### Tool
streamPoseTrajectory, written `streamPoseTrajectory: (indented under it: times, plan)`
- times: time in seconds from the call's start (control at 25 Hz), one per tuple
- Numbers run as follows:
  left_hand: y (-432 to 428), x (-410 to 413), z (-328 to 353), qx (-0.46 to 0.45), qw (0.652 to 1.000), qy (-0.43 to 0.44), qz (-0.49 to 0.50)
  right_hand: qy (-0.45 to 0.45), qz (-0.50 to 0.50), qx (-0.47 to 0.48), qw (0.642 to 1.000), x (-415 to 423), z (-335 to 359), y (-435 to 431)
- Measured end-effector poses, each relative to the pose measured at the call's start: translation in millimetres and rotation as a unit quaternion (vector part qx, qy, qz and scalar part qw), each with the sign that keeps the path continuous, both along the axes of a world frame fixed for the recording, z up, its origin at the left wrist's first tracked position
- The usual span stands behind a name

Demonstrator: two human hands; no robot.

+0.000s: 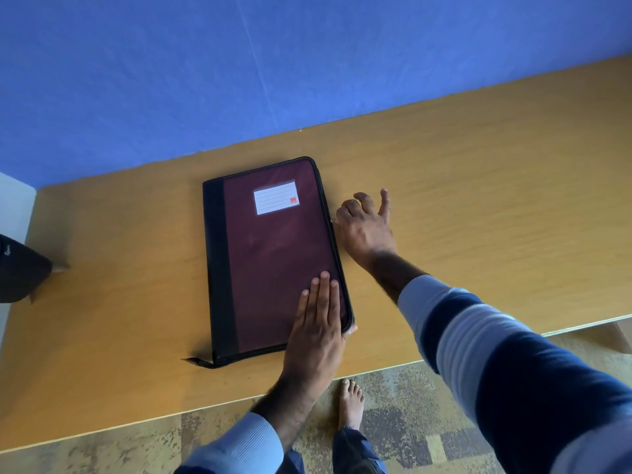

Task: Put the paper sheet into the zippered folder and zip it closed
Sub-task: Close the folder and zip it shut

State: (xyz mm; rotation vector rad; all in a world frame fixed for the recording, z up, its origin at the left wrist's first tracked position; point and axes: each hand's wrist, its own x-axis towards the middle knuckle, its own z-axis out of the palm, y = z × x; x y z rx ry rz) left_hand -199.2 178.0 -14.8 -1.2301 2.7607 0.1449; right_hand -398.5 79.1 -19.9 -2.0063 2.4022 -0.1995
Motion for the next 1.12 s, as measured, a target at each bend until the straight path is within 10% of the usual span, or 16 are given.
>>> streamPoseTrajectory:
  times: [0.6,0.84,1.12]
  plan:
    - [-9,18,1,0.014,1.0,-0.001,-0.013,0.0,-0.003,0.023,1.0,-15,1,-44]
    - [-151,23,32,0.011,0.98,0.036,0.193,0.004,-0.017,0.017,1.0,-10,5,-41]
    - [-277,-31,35,0.086,0.991,0.053,0.083,0.028,-0.054,0.01,0.998,-1,9,-41]
